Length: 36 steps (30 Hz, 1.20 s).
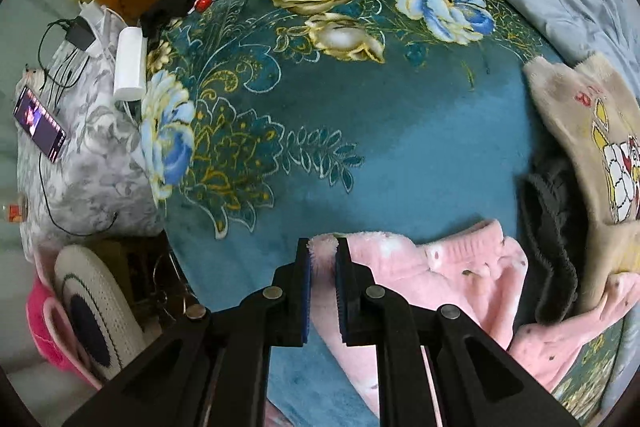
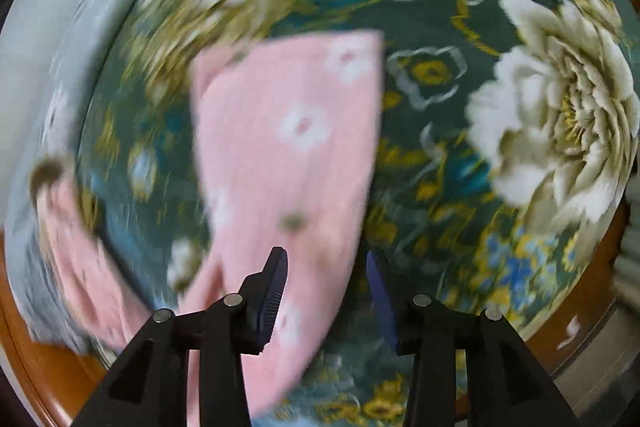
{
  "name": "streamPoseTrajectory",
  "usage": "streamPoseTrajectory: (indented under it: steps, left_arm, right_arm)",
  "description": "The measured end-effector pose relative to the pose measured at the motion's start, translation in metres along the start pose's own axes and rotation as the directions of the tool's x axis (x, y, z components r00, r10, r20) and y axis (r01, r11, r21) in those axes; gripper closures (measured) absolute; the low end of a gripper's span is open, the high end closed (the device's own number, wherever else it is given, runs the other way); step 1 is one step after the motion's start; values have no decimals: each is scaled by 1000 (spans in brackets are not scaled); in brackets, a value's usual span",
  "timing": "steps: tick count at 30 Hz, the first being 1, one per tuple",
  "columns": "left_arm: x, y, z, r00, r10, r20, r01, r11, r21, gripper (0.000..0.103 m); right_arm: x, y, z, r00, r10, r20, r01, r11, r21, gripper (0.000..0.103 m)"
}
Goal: Fold clothes
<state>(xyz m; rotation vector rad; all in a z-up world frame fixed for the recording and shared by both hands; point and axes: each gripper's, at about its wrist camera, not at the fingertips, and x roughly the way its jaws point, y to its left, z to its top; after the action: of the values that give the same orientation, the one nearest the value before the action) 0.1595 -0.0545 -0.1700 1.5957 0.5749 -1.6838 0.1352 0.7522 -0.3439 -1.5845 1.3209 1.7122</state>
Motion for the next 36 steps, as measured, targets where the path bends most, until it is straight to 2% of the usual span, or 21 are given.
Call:
streamPoseTrajectory:
  steps: [5, 7, 8, 11, 14, 15, 17, 19, 22, 24, 26, 28, 29, 30, 31, 33, 34, 35, 36]
  left_arm:
    - [-12, -13, -15, 1000, 11, 23, -11, 1000, 15, 92]
    - [-18, -16, -16, 999, -2, 35, 2, 1000, 9, 92]
    - [-23, -18, -18, 999, -11, 43, 10, 1000, 9, 92]
    - [-40, -27, -22, 996, -49, 77, 48, 999, 23, 92]
    - [-55, -30, -25, 989, -98, 112, 94, 995, 38, 92]
    - [-57, -30, -27, 988, -98, 118, 93, 995, 47, 92]
    - [-56, -28, -32, 990, -79, 119, 72, 995, 64, 92]
    - [-45, -23, -38, 994, -56, 94, 51, 997, 56, 92]
    - [-26, -14, -49, 999, -29, 45, 28, 999, 31, 92]
    - [-16, -7, -55, 999, -38, 16, 38, 999, 4, 92]
    - [-12, -2, -60, 998, -59, 5, 59, 998, -19, 92]
    - [-6, 2, -58, 998, -67, -11, 67, 997, -28, 91]
    - [-2, 5, -56, 997, -72, -21, 71, 997, -32, 91]
    - [1, 7, -53, 996, -79, -33, 78, 996, -45, 90]
    - [5, 11, -50, 995, -88, -46, 85, 994, -65, 89]
    - [11, 17, -44, 992, -107, -71, 99, 990, -104, 86]
    - [15, 20, -40, 990, -117, -84, 106, 987, -124, 79]
    - [17, 23, -37, 988, -124, -90, 112, 985, -135, 71]
    - [19, 23, -34, 987, -133, -88, 120, 983, -141, 70]
  right_arm:
    - [36, -16, 34, 998, 57, -30, -50, 980, 195, 60]
    - [47, -12, 42, 996, 67, -58, -53, 974, 222, 79]
    - [50, -8, 45, 995, 67, -71, -50, 974, 221, 97]
    - [38, 10, 58, 995, 83, -54, -75, 988, 136, 97]
    - [-11, 20, 72, 992, 102, 79, -101, 995, -13, 98]
    - [-29, 17, 76, 987, 91, 131, -85, 995, -50, 98]
    - [-47, 0, 78, 980, 15, 200, 4, 996, -90, 98]
    - [-35, -23, 85, 981, -109, 158, 125, 987, -98, 98]
    - [-27, -54, 82, 982, -168, 81, 174, 983, -67, 98]
    - [-25, -65, 79, 982, -185, 48, 188, 981, -57, 93]
    - [-27, -51, 81, 977, -203, 67, 208, 974, -93, 93]
    - [-34, -32, 85, 970, -222, 103, 234, 964, -126, 82]
    - [-39, -22, 88, 962, -240, 129, 257, 956, -138, 68]
    - [-47, -10, 90, 948, -269, 172, 295, 944, -149, 54]
    - [-56, 3, 92, 928, -300, 223, 338, 928, -158, 49]
    - [-73, 21, 92, 891, -346, 294, 403, 901, -159, 46]
    - [-86, 31, 95, 885, -344, 315, 407, 899, -161, 46]
    - [-94, 49, 97, 900, -305, 312, 371, 911, -178, 46]
    - [-94, 71, 97, 921, -251, 296, 318, 926, -204, 46]
